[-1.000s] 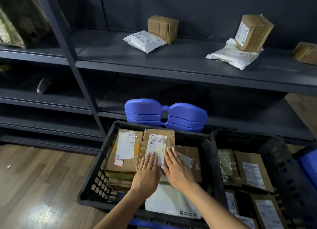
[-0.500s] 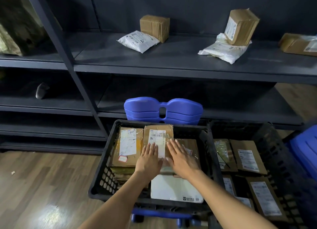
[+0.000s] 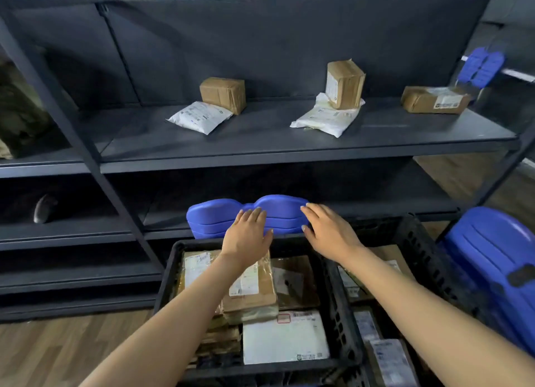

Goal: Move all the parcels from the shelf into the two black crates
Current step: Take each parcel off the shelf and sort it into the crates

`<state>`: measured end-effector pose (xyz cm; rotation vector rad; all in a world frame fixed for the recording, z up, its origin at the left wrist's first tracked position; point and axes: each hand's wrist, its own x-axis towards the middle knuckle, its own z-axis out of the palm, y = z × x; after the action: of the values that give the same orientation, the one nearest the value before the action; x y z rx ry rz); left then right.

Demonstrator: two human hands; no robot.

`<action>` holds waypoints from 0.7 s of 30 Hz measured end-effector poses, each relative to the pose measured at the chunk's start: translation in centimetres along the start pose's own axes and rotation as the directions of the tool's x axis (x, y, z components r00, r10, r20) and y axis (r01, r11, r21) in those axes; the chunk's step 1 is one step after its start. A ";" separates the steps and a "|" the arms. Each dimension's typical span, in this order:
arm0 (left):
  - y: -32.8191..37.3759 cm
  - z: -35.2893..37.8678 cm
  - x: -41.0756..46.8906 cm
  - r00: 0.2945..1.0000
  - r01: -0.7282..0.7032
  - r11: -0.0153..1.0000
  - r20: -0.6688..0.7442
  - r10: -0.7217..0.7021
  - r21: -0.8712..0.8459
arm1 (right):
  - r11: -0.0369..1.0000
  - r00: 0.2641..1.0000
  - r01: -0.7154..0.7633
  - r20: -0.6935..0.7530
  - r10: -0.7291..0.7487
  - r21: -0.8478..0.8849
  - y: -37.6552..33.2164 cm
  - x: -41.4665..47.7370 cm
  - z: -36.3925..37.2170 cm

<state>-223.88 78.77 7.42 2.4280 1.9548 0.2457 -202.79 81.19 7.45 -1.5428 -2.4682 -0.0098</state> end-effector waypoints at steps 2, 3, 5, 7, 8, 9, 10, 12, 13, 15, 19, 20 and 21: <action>1.8 -1.6 2.1 0.999 -0.009 1.000 -0.052 0.008 -0.015 | 1.000 0.998 -0.008 -0.060 0.008 -0.003 2.5 1.1 -2.3; 2.9 -2.2 3.3 0.997 -0.011 1.000 -0.073 0.009 -0.019 | 1.000 0.996 -0.018 -0.092 0.018 -0.002 3.9 1.6 -3.4; 5.3 -3.4 5.9 0.994 -0.005 1.000 -0.111 0.002 -0.023 | 0.999 0.989 -0.041 -0.140 0.041 -0.002 7.1 2.6 -5.5; 7.8 -4.3 8.6 0.988 0.002 1.000 -0.154 -0.004 -0.012 | 0.998 0.986 -0.058 -0.160 0.056 -0.005 10.7 3.7 -7.5; 9.1 -4.7 10.0 0.986 0.008 1.000 -0.169 -0.009 -0.009 | 0.998 0.986 -0.061 -0.159 0.059 -0.010 12.5 4.3 -8.4; 10.3 -5.1 11.3 0.984 0.015 1.000 -0.179 -0.016 -0.008 | 0.998 0.986 -0.064 -0.156 0.061 -0.012 14.3 4.9 -9.4; 11.5 -5.4 12.7 0.982 0.022 1.000 -0.186 -0.022 -0.002 | 0.998 0.986 -0.061 -0.154 0.058 -0.014 16.1 5.6 -10.3; 13.6 -6.0 15.3 0.982 0.044 0.999 -0.182 -0.041 0.009 | 0.999 0.988 -0.041 -0.150 0.036 -0.028 19.2 7.0 -12.1; 14.5 -6.4 16.5 0.982 0.067 0.998 -0.179 -0.066 -0.001 | 0.999 0.989 -0.032 -0.146 0.026 -0.034 20.6 7.7 -12.9; 16.1 -7.0 18.6 0.972 0.130 0.990 -0.189 -0.138 -0.054 | 0.999 0.989 -0.018 -0.146 0.013 -0.031 23.0 9.0 -14.2; 17.7 -8.5 22.1 0.950 0.228 0.967 -0.193 -0.246 -0.112 | 1.000 0.988 -0.015 -0.150 0.015 0.003 26.6 11.9 -15.8; 17.9 -8.9 23.0 0.948 0.236 0.966 -0.194 -0.253 -0.109 | 1.000 0.988 -0.019 -0.153 0.021 0.014 27.3 12.6 -16.0; 18.1 -9.2 24.0 0.947 0.237 0.966 -0.198 -0.253 -0.102 | 0.999 0.988 -0.023 -0.155 0.026 0.024 27.9 13.4 -16.2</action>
<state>-202.62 97.34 21.17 2.1597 2.2597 0.5801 -180.50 103.45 22.65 -1.5026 -2.3211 -0.0943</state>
